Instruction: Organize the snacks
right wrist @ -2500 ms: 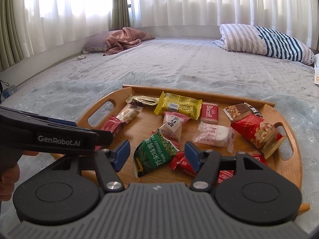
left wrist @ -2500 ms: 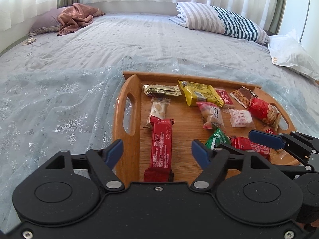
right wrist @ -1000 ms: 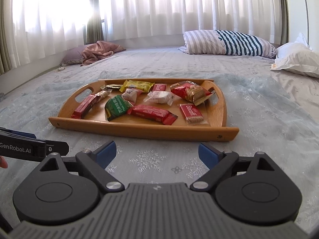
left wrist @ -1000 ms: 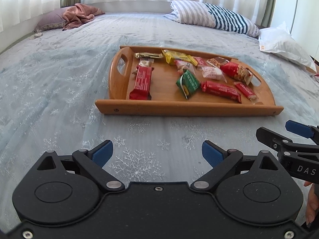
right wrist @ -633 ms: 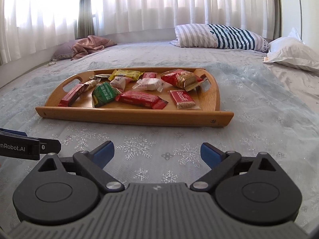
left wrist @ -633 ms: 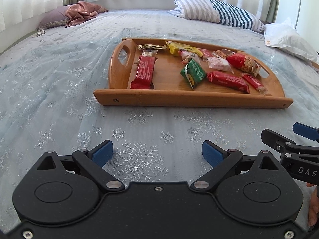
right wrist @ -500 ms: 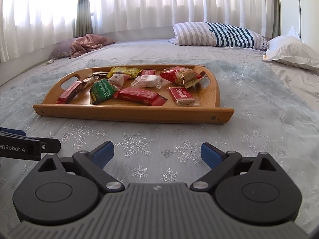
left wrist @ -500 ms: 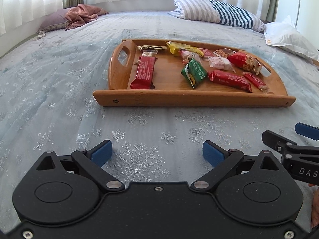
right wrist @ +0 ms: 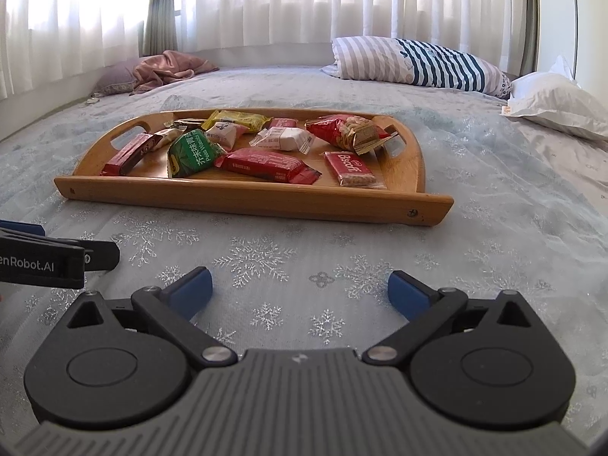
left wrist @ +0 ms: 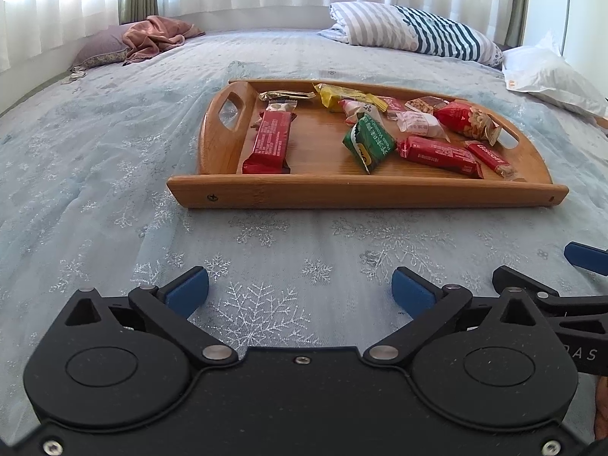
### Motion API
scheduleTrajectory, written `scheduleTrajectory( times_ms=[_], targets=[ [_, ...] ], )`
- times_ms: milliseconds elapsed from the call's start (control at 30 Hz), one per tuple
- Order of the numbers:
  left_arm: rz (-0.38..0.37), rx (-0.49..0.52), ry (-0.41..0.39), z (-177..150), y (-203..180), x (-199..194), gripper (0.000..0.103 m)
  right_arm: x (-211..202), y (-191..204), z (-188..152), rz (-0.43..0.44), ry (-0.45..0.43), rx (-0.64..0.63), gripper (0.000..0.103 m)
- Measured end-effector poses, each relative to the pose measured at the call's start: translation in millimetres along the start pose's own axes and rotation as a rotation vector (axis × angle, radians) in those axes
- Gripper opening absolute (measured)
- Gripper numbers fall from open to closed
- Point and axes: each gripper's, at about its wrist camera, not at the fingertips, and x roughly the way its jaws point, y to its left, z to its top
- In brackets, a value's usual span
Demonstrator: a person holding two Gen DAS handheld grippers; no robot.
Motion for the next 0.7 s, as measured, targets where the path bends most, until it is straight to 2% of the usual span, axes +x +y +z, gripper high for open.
scheduleTrajectory(
  times_ms=[700],
  targets=[
    [-0.005,-0.001,-0.008,-2.5,0.2,-0.6,0.103,0.4,1.3,-1.6,-0.002,-0.006,-0.003,0.103]
  ],
)
